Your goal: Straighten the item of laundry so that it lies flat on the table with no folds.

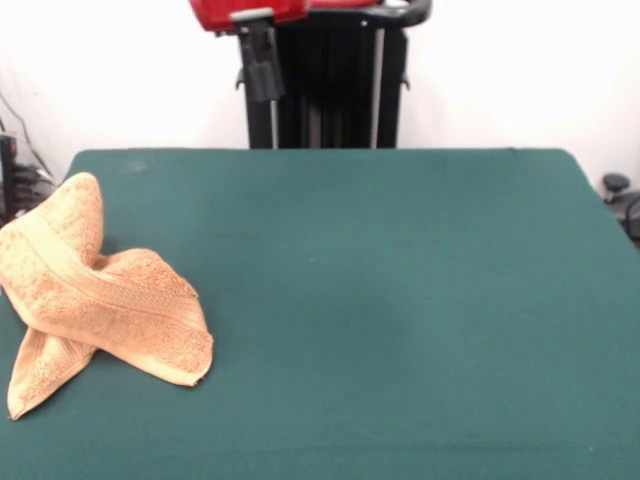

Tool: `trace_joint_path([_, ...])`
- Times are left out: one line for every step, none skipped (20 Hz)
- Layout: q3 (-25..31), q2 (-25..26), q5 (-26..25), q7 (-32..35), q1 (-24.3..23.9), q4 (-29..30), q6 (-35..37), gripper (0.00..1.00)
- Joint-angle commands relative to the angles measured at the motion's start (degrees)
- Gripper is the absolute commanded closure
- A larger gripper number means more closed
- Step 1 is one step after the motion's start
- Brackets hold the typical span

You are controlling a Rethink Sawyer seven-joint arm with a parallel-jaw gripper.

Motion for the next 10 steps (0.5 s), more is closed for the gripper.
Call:
trace_joint_path([-0.9, 5.0, 3.5, 11.6, 11.2, -10.5, 7.9, 1.00])
trace_joint_path([-0.8, 6.0, 4.0, 11.5, 12.4, -12.1, 8.5, 1.00])
trace_joint_path([-0.8, 7.2, 4.5, 11.4, 13.5, -13.3, 8.6, 1.00])
trace_joint_path([-1.0, 8.3, 4.8, 11.5, 14.7, -14.2, 7.9, 1.00])
trace_joint_path([-1.4, 9.1, 4.9, 11.6, 15.8, -15.3, 7.7, 1.00])
trace_joint_path([-1.9, 9.6, 4.6, 11.5, 16.7, -16.6, 8.0, 1.00])
trace_joint_path([-2.6, 9.8, 4.5, 11.8, 17.8, -18.0, 9.3, 1.00])
trace_joint_path([-3.3, 10.0, 4.2, 12.1, 18.9, -19.6, 10.6, 1.00])
trace_joint_path([-3.9, 9.9, 4.2, 12.3, 19.6, -20.7, 11.9, 1.00])
trace_joint_path([-4.5, 9.7, 4.3, 12.4, 20.3, -21.6, 13.3, 1.00])
